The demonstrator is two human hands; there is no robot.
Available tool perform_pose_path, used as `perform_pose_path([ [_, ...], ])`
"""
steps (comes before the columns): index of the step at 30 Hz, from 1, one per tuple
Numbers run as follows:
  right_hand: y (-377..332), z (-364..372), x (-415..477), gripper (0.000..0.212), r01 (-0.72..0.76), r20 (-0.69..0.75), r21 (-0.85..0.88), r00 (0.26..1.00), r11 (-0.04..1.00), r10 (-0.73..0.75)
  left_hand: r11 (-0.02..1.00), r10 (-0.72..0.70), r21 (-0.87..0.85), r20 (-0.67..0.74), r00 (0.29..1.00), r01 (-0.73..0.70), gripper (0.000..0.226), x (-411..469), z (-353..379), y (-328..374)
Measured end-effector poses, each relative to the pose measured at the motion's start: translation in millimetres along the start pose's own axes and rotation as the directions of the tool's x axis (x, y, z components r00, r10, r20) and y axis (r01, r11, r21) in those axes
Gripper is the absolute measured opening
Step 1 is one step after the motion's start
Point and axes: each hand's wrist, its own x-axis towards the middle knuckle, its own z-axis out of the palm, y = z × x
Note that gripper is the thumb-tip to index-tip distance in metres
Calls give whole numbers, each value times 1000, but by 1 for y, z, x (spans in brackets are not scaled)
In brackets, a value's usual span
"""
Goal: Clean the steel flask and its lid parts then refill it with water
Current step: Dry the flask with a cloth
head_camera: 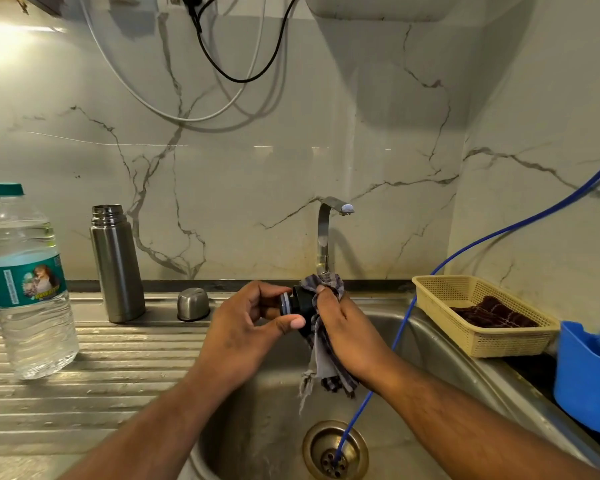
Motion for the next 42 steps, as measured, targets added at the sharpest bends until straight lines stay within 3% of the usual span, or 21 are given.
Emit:
perform_pose_path([
  [4, 3, -1, 2, 43, 89, -8, -156, 996, 984, -91, 989, -53, -136, 70, 996, 63, 46, -1, 0, -2],
  [8, 5, -11, 4, 34, 407, 68, -365, 909, 837, -412, 858, -172, -418, 311, 935, 298, 36, -3, -2, 2],
  [10, 6, -14, 4, 32, 456, 66, -380, 881, 805, -468, 833, -180, -442, 355, 917, 335, 35, -4, -2, 4],
  [12, 6, -11, 4, 38, 369, -2, -301, 922, 879, -387, 929, -115, -304, 306, 945, 212, 35, -5, 0, 5],
  [14, 8, -4, 4, 44, 155, -73, -226, 982, 962, -176, 999, -22, 45, 209, 978, 13, 30, -5, 1, 6],
  [16, 12, 0, 5, 47, -148, -51, -34, 988, 988, 146, 933, 50, 343, 166, 985, -106, 45, -4, 2, 8],
  [18, 12, 5, 4, 50, -352, 22, 142, 936, 925, 352, 888, 92, 429, 183, 979, -164, 55, -5, 4, 9],
  [20, 16, 10, 5, 50, -248, -47, 17, 967, 969, 249, 936, 73, 331, 157, 985, -122, 58, -5, 8, 9],
  [22, 16, 9, 4, 47, -30, -128, -162, 992, 986, 9, 987, 4, 160, 110, 994, -22, 48, -5, 8, 10],
  [25, 15, -2, 5, 36, 284, -110, -284, 939, 916, -325, 993, -84, -69, 175, 981, 97, 35, -5, 3, 11],
  [27, 16, -8, 4, 31, 375, -74, -290, 909, 881, -411, 965, -111, -201, 269, 957, 169, 40, -6, -1, 12],
  [31, 16, -8, 5, 39, 404, -119, -246, 889, 881, -442, 767, -258, -491, 355, 899, 414, 49, -2, -3, 17],
  [35, 18, -8, 3, 32, 438, -52, -338, 875, 833, -482, 719, -352, -428, 456, 818, 548, 60, -2, -10, 17],
  [38, 19, -9, 3, 30, 432, -37, -352, 880, 830, -474, 717, -325, -462, 441, 837, 522, 49, -3, -7, 15],
  [40, 22, -5, 3, 23, 388, -62, -278, 905, 878, -420, 782, -276, -444, 384, 881, 438, 46, -3, -2, 9],
  [41, 21, -2, 3, 21, 315, -93, -198, 937, 928, -338, 879, -223, -340, 328, 918, 335, 45, -3, 0, 5],
  [42, 20, 0, 3, 23, 208, -116, -108, 969, 972, -220, 976, -140, -125, 253, 957, 176, 40, -3, 0, 2],
])
